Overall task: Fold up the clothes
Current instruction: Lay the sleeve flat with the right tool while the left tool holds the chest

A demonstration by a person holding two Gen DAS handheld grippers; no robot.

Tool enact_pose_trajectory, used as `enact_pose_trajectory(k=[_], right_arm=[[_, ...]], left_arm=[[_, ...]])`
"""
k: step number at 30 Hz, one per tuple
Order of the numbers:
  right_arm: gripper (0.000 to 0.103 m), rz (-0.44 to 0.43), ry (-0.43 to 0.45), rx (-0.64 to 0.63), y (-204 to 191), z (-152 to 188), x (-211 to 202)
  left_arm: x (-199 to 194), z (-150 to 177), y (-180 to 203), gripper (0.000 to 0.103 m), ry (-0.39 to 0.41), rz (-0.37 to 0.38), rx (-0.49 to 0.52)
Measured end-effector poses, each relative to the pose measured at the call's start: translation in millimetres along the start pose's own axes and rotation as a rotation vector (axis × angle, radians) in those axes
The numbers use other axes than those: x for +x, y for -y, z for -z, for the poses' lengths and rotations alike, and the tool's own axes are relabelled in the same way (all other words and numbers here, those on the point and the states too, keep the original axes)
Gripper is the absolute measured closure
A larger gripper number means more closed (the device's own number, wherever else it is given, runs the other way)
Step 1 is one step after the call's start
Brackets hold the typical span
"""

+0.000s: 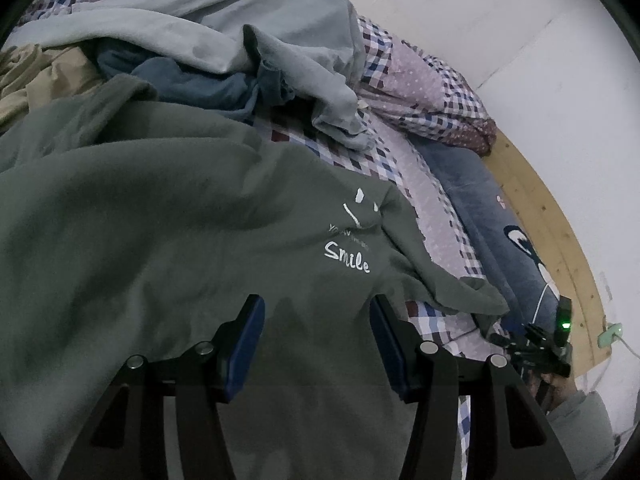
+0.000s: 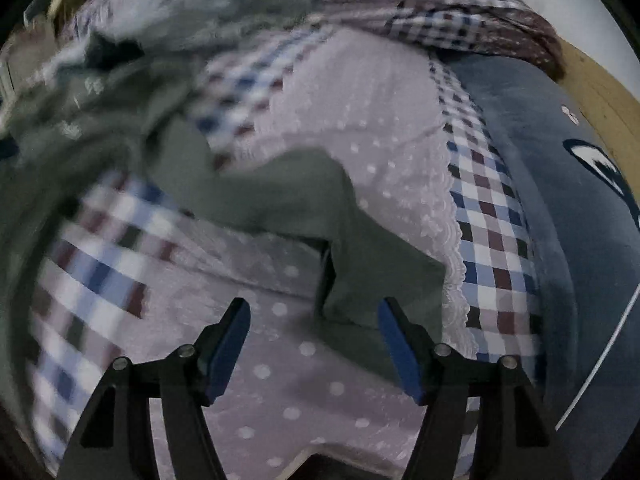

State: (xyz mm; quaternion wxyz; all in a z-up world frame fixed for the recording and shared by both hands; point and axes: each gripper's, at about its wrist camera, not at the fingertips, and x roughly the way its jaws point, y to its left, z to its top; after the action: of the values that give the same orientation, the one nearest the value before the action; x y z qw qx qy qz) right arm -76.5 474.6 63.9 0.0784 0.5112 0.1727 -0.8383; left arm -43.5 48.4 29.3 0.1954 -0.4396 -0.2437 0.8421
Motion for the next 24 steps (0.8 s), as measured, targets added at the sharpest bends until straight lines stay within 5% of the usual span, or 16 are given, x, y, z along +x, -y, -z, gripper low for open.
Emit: enact_pose_trajectory(k=[1, 4, 7, 9, 10, 13, 15, 20, 24], right_arm=[[0.038, 0.002, -0.019, -0.012, -2, -2, 6], [0.100, -0.052, -0.039, -0.022, 2, -15, 12], [0.100, -0.017, 0.055, 0.080, 27, -52, -3], [0.085, 0.092, 0.127, 0.254, 58, -73, -14], [0.060, 0.126, 0.150, 0.354, 75, -80, -19], [0.053, 0.122, 0.230, 0.596, 109, -79, -39], [0.047, 0.107, 0.269, 0.611, 112, -69, -49], [0.038, 0.113, 0.174, 0.519, 100, -36, -31], [0.037, 0.105, 0.070, 0.582, 108, 2, 2]], left_arm=[[1, 0, -1, 0.045, -0.003, -0.003, -0.001], [3, 1, -5, 0.045, -0.007, -0.007, -0.009], [4, 1, -8, 0.045, -0.008, -0.008, -0.019], [5, 1, -9, 0.045, -0.007, -0.009, -0.019], [5, 1, -10, 0.045, -0.007, -0.009, -0.020], [7, 1, -11, 0.045, -0.012, -0.013, -0.019], [9, 2, -11, 0.045, -0.016, -0.015, -0.017], [9, 2, -12, 0.045, -0.020, -0.018, -0.017], [9, 4, -8, 0.045, -0.021, -0.015, -0.008]])
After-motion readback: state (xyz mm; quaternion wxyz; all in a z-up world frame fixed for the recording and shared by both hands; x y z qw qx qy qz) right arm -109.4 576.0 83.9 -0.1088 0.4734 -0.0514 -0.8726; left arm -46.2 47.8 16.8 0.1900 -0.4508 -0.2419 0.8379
